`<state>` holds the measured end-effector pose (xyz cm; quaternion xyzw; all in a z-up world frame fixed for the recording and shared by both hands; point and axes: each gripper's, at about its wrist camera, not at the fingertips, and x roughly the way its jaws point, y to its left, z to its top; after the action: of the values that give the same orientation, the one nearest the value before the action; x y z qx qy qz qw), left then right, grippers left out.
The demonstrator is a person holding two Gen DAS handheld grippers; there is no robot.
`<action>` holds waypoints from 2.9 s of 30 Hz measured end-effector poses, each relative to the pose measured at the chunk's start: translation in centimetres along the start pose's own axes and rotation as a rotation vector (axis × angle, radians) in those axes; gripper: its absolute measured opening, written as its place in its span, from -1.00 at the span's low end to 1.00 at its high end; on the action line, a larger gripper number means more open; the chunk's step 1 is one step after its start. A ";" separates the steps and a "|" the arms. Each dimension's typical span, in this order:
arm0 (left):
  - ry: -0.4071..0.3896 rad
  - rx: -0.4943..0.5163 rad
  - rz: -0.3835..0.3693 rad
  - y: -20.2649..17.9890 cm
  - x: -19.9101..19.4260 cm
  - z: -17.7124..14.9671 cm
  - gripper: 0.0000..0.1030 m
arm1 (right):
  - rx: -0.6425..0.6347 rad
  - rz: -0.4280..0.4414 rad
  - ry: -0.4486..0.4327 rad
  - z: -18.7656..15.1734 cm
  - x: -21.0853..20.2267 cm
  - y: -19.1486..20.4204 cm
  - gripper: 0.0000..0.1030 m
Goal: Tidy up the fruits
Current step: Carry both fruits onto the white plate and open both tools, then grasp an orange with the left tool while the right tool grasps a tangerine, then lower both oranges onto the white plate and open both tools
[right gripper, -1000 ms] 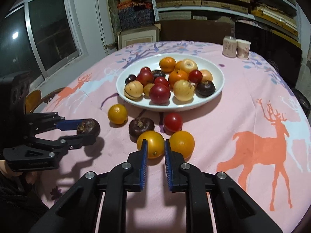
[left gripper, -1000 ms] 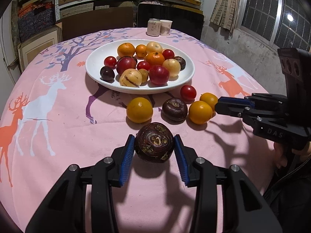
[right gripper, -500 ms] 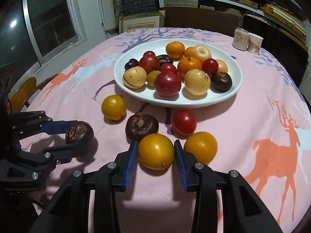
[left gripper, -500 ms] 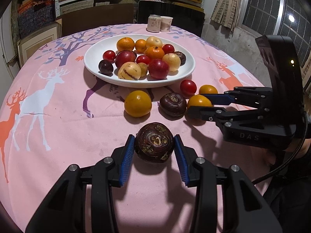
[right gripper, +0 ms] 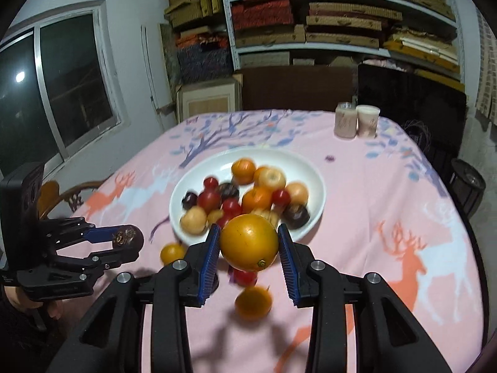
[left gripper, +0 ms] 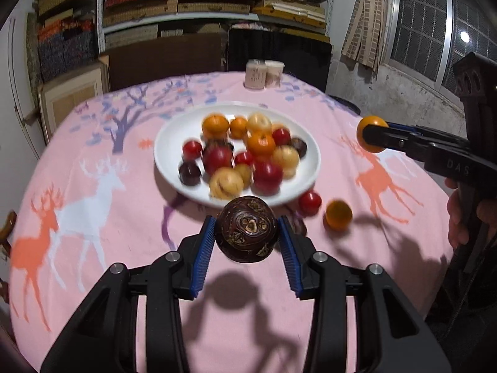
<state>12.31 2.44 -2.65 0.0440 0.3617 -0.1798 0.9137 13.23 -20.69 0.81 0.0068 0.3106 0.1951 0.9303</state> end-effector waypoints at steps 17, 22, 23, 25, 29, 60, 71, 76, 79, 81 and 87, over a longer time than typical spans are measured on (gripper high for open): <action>0.060 -0.087 0.106 4.7 10.5 7.2 -0.22 | -0.133 -0.064 0.008 5.9 11.4 1.4 -0.26; 0.038 -0.092 0.164 5.4 10.9 7.9 0.15 | -0.148 -0.058 0.000 5.8 12.8 1.9 -0.02; 0.031 -0.090 0.175 5.4 10.8 7.9 0.16 | -0.144 -0.059 -0.006 5.7 12.6 1.9 -0.01; 0.022 -0.086 0.188 5.3 10.4 7.9 0.19 | -0.135 -0.057 -0.009 5.6 12.3 1.9 -0.01; -0.001 -0.061 0.227 4.6 9.3 7.4 0.23 | -0.104 -0.055 -0.021 5.1 10.5 1.5 -0.01; 0.133 0.055 0.146 -0.5 7.1 -2.5 0.21 | 0.039 -0.031 0.135 -5.9 4.2 -1.0 0.05; 0.128 0.083 0.084 -1.6 6.3 -3.0 -0.26 | -0.046 -0.015 0.205 -6.6 5.4 0.2 0.04; 0.114 0.058 0.082 -1.2 5.2 -3.4 -0.26 | -0.071 -0.027 0.277 -6.9 7.3 0.9 0.04; 0.111 0.050 0.083 -0.9 4.9 -3.5 -0.26 | -0.064 -0.032 0.320 -7.1 8.2 0.8 -0.21; 0.105 0.047 0.084 -0.8 4.5 -3.6 -0.26 | -0.057 -0.032 0.292 -7.1 7.5 0.7 -0.22; 0.067 0.033 0.083 -0.3 2.9 -3.0 -0.26 | -0.001 -0.022 0.172 -5.8 4.5 -0.1 -0.22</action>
<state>12.23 1.96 -6.82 0.0799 0.3871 -0.1461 0.9069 13.21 -19.78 -6.50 -0.0140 0.3891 0.1847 0.9024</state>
